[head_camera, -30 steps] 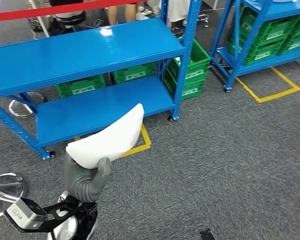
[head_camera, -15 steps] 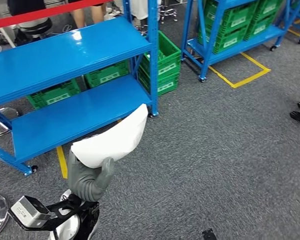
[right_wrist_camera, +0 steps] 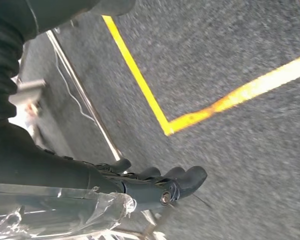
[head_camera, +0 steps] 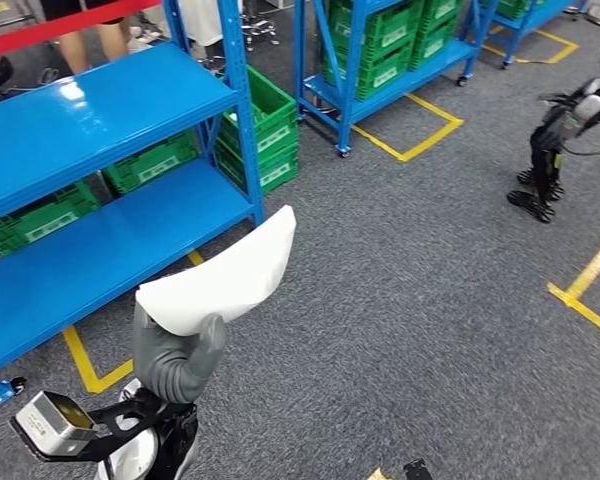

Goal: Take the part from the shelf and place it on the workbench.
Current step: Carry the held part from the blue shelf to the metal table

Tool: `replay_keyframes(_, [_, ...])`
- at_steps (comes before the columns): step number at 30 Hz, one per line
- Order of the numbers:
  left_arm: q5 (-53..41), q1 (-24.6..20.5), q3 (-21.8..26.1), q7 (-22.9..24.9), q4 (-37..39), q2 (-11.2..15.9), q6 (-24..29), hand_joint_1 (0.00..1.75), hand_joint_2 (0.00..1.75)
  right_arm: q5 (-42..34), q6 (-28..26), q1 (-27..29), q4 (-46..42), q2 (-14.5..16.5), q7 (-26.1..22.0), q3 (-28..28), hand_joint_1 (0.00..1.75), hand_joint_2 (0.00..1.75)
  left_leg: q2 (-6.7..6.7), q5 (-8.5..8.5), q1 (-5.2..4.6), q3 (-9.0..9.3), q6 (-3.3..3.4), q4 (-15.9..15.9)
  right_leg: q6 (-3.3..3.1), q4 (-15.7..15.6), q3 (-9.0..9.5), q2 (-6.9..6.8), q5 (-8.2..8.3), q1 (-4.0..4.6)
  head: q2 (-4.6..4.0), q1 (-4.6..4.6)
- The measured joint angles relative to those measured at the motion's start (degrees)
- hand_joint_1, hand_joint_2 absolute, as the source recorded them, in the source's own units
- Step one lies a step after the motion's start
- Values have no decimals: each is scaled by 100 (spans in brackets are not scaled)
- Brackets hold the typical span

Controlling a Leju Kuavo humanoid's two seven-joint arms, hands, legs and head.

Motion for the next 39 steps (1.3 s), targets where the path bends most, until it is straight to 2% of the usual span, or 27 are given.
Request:
replay_keyframes(1, [3, -13, -7, 0, 3, -2, -18, 175, 175, -8, -4, -3, 0, -1, 2, -13, 0, 175, 90, 11, 3, 6, 34, -16, 20, 211, -109, -175, -125, 14, 0, 24])
replay_keyframes(3, [8, -23, -15, 0, 13, -2, -40, 175, 175, -13, -8, -25, 0, -1, 6, -37, 0, 175, 273, 10, -20, 7, 72, -20, 52, 977, -458, -551, -517, 31, -1, 66])
replay_keyframes(4, [8, -24, -15, 0, 20, -2, -43, 175, 175, -13, -8, -32, 0, -1, 6, -45, 0, 175, 369, 6, -30, 7, 78, -19, 66, 1367, -632, -634, -676, 28, -1, 68])
replay_keyframes(5, [9, -25, -15, 0, 28, -1, -44, 175, 175, -13, -8, -30, 0, -1, 7, -53, 0, 175, 456, 3, -34, 8, 80, -18, 75, 1596, -722, -669, -740, 24, -1, 67])
replay_keyframes(6, [9, -27, -16, 0, 34, -1, -45, 175, 175, -13, -8, -24, 0, -1, 7, -58, 0, 175, 538, -1, -34, 12, 75, -18, 80, 1587, -690, -690, -693, 20, -1, 69])
replay_keyframes(7, [9, -28, -17, 0, 39, -1, -45, 175, 175, -13, -9, -19, -1, -1, 7, -63, 0, 175, 613, -10, -32, 22, 63, -17, 82, 1324, -525, -729, -553, 17, -1, 69])
replay_keyframes(9, [9, -33, -21, 0, 43, -1, -46, 175, 175, -13, -10, -26, -3, -1, 7, -70, 0, 175, 739, -44, -50, 56, 13, -10, 68, 482, -13, -971, -247, 30, -1, 74])
replay_keyframes(11, [10, -43, -23, 0, 44, 2, -48, 175, 175, -13, -12, -43, -4, -1, 5, -77, 0, 175, 829, -69, -87, 82, -48, -1, -12, 22, 249, -1133, -139, 53, -1, 58])
replay_keyframes(14, [15, -74, -34, 0, 54, 2, -65, 175, 175, -14, -12, -35, -4, -1, 10, -93, 0, 175, 951, -81, -86, 103, -139, -16, -159, -11, 202, -970, -124, 70, -1, 36])
replay_keyframes(16, [9, -102, -40, 0, 61, 2, -81, 175, 175, -17, -10, -30, -5, -5, 26, -106, 0, 175, 777, -259, -69, 36, -195, 186, -231, -42, 203, -825, -93, 46, -1, 17])
replay_keyframes(18, [4, -115, -38, 0, 78, 5, -92, 175, 175, -28, -9, -37, -7, -11, 33, -116, 0, 175, 472, -635, -63, -292, -213, 886, -275, -55, 191, -674, -68, 34, -1, -17])
replay_keyframes(19, [9, -117, -36, 0, 92, 5, -101, 175, 175, -45, -18, -38, -7, -13, 33, -122, 0, 175, 387, -797, -65, -507, -211, 1300, -289, -55, 178, -593, -60, 36, -1, -28])
replay_keyframes(20, [19, -123, -34, 0, 115, 5, -113, 175, 175, -75, -33, -34, -7, -13, 31, -132, 0, 175, 348, -868, -68, -676, -203, 1594, -295, -55, 167, -509, -52, 40, -1, -33])
replay_keyframes(21, [32, -139, -33, 0, 144, 4, -128, 175, 175, -111, -51, -29, -7, -14, 24, -151, 0, 175, 326, -806, -71, -743, -186, 1664, -298, -55, 159, -424, -41, 45, 0, -32])
replay_keyframes(22, [47, -161, -34, 0, 175, 3, -143, 175, 175, -148, -68, -25, -7, -16, 16, -173, 0, 175, 304, -642, -74, -700, -163, 1515, -294, -55, 153, -338, -30, 47, -1, -33])
replay_keyframes(23, [60, -184, -38, 0, 205, 1, -153, 175, 175, -176, -79, -25, -7, -17, 6, -193, 0, 175, 242, -413, -75, -553, -134, 1178, -285, -54, 150, -252, -17, 46, -1, -33])
replay_keyframes(25, [77, -216, -45, 0, 246, -1, -166, 175, 175, -199, -86, -35, -7, -18, -10, -220, 0, 175, -49, -65, -65, -202, -71, 400, -249, -41, 124, -99, 8, 44, -1, -31])
replay_keyframes(27, [81, -229, -55, 0, 275, -2, -171, 175, 175, -204, -91, -37, -7, -19, -20, -237, 0, 175, -234, 10, -70, -50, -33, 30, -183, -44, 67, 29, 39, 25, 0, -30])
replay_keyframes(29, [82, -242, -71, 0, 303, -8, -175, 175, 175, -208, -96, -13, -7, -22, -22, -249, 0, 175, -127, 30, -76, -42, 10, -19, -103, -78, 12, 124, 79, 1, -1, -29])
replay_keyframes(30, [83, -249, -79, 0, 316, -11, -178, 175, 175, -209, -98, 0, -7, -24, -22, -255, 0, 175, -56, 53, -68, -34, 42, -40, -73, -44, -25, 48, 58, 10, -1, -19])
replay_keyframes(31, [83, -254, -85, 0, 326, -14, -182, 175, 175, -211, -99, 3, -7, -25, -22, -259, 0, 175, 29, 72, -58, -23, 69, -62, -51, 85, -102, -100, -25, 25, -1, 2])
replay_keyframes(33, [87, -261, -89, 0, 349, -16, -196, 175, 175, -217, -101, -17, -7, -28, -17, -269, 0, 175, 210, 79, -60, -13, 103, -78, -10, 720, -407, -488, -378, 49, -1, 33])
replay_keyframes(35, [96, -281, -97, 0, 400, -16, -215, 175, 175, -237, -96, -33, -7, -38, 22, -283, 0, 175, 395, 67, -70, -10, 113, -77, 36, 1448, -741, -646, -684, 34, -1, 39])
replay_keyframes(36, [98, -302, -109, 0, 438, -16, -221, 175, 175, -251, -90, -29, -7, -52, 51, -294, 0, 175, 477, 58, -70, -5, 110, -76, 53, 1574, -784, -671, -697, 24, -1, 40])
replay_keyframes(37, [93, -329, -131, 0, 483, -18, -217, 175, 175, -264, -80, -23, -8, -73, 77, -309, 0, 175, 553, 46, -69, 5, 99, -75, 68, 1466, -705, -696, -607, 14, -1, 40])
replay_keyframes(38, [86, -358, -156, 0, 525, -21, -202, 175, 175, -275, -64, -18, -8, -100, 92, -325, 0, 175, 622, 28, -67, 24, 84, -73, 81, 1138, -508, -744, -444, 5, -1, 41])
replay_keyframes(39, [78, -388, -184, 0, 563, -23, -177, 175, 175, -282, -45, -18, -8, -122, 95, -341, 0, 175, 684, 4, -74, 50, 59, -69, 89, 705, -257, -873, -285, 4, -1, 42])
